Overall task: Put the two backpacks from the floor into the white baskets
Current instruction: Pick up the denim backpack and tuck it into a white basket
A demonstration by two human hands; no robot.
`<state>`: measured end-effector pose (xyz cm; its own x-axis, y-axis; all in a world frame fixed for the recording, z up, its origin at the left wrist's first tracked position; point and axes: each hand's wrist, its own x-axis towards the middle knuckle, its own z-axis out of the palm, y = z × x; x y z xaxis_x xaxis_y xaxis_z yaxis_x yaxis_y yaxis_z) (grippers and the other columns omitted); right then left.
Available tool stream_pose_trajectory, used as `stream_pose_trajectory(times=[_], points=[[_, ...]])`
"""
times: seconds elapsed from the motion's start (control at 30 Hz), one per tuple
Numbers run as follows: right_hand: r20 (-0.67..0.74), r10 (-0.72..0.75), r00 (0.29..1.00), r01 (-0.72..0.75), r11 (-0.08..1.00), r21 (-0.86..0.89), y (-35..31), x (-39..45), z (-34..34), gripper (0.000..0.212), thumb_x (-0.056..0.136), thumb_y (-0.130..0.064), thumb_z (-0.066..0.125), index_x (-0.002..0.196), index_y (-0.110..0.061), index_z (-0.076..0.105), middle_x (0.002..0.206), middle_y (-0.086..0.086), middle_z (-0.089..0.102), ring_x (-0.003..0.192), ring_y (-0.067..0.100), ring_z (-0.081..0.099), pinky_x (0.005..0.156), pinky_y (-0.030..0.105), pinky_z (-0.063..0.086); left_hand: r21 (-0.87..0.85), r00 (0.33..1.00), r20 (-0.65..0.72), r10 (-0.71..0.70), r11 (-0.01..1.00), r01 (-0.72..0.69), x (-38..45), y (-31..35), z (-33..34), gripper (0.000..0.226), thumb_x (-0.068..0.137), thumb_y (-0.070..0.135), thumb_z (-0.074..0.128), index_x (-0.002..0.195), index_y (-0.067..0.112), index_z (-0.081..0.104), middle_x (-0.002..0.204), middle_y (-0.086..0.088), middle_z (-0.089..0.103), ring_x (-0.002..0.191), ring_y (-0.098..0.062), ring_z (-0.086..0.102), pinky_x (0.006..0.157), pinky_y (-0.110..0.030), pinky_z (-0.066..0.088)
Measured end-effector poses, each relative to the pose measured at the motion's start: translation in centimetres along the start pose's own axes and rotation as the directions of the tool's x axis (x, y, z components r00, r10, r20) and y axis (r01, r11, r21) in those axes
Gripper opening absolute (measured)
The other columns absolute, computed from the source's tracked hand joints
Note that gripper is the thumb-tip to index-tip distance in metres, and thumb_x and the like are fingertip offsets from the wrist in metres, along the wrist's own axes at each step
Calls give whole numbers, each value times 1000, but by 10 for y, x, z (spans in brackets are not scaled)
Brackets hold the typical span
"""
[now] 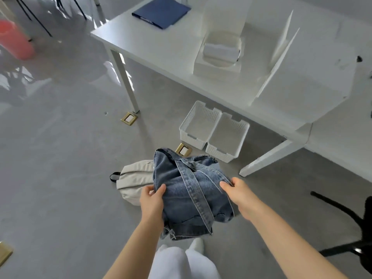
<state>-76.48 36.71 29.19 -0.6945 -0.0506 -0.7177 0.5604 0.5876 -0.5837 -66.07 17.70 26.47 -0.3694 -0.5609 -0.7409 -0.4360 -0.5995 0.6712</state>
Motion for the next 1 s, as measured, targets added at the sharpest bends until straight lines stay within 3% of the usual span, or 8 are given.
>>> stream_pose_trajectory(times=[0.13, 0.2, 0.37, 0.47, 0.6, 0.67, 0.87, 1.0], points=[[-12, 26, 1000, -26, 1000, -4, -39, 57, -8, 26, 93, -32, 55, 105, -9, 53, 110, 14, 63, 100, 31, 60, 91, 43, 50, -183, 993, -32, -113, 978, 105, 38, 13, 42, 13, 89, 6, 62, 96, 5, 50, 93, -14, 62, 79, -25, 61, 64, -35, 52], [-8, 56, 998, -56, 998, 2, -63, 91, -8, 29, 92, -35, 56, 104, -9, 55, 111, 18, 63, 103, 36, 61, 92, 57, 50, -240, 986, -46, -159, 960, 143, 64, 19, 62, 16, 90, 4, 60, 101, 6, 48, 94, -15, 61, 80, -26, 61, 67, -37, 52], [-4, 77, 997, -76, 995, 67, -104, 163, 1, 26, 89, -31, 62, 94, -6, 59, 115, 28, 63, 109, 50, 59, 87, 72, 44, -302, 949, -90, -304, 916, 264, 138, 27, 97, 24, 85, 7, 66, 106, 2, 55, 115, -20, 62, 82, -28, 59, 82, -45, 53], [-15, 45, 999, -43, 991, 124, -121, 202, 8, 17, 87, -30, 66, 82, -14, 63, 100, 20, 71, 93, 41, 67, 86, 62, 52, -317, 917, -27, -398, 873, 370, 176, 32, 116, 21, 83, 17, 71, 97, 10, 56, 118, -16, 61, 92, -31, 58, 91, -55, 49], [-18, 79, 997, -69, 945, 318, -136, 266, 18, 11, 87, -20, 68, 78, -16, 63, 85, 8, 70, 79, 26, 68, 77, 46, 58, -381, 903, 37, -428, 829, 409, 228, 30, 149, 30, 87, 24, 68, 111, 16, 51, 113, -12, 60, 100, -33, 58, 73, -47, 52], [-28, 81, 996, -64, 922, 382, -141, 304, 25, 10, 85, -16, 70, 79, -12, 63, 84, 10, 70, 75, 25, 68, 69, 40, 57, -431, 906, 78, -417, 805, 407, 260, 26, 167, 32, 88, 25, 66, 117, 18, 54, 120, -11, 63, 106, -34, 61, 76, -48, 54], [-50, 114, 992, -71, 849, 524, -136, 419, 52, 11, 81, -6, 70, 87, -3, 62, 89, 18, 68, 78, 31, 69, 80, 51, 57, -562, 928, 113, -356, 747, 355, 361, 3, 218, 44, 86, 21, 68, 127, 16, 55, 125, -14, 65, 113, -34, 62, 97, -50, 49], [-47, 86, 995, -39, 784, 620, -125, 479, 65, 9, 81, -4, 68, 87, -1, 62, 82, 17, 66, 73, 29, 66, 63, 42, 57, -612, 938, 200, -285, 711, 346, 410, -8, 238, 48, 82, 25, 72, 125, 11, 57, 112, -15, 71, 99, -31, 68, 69, -42, 61]])
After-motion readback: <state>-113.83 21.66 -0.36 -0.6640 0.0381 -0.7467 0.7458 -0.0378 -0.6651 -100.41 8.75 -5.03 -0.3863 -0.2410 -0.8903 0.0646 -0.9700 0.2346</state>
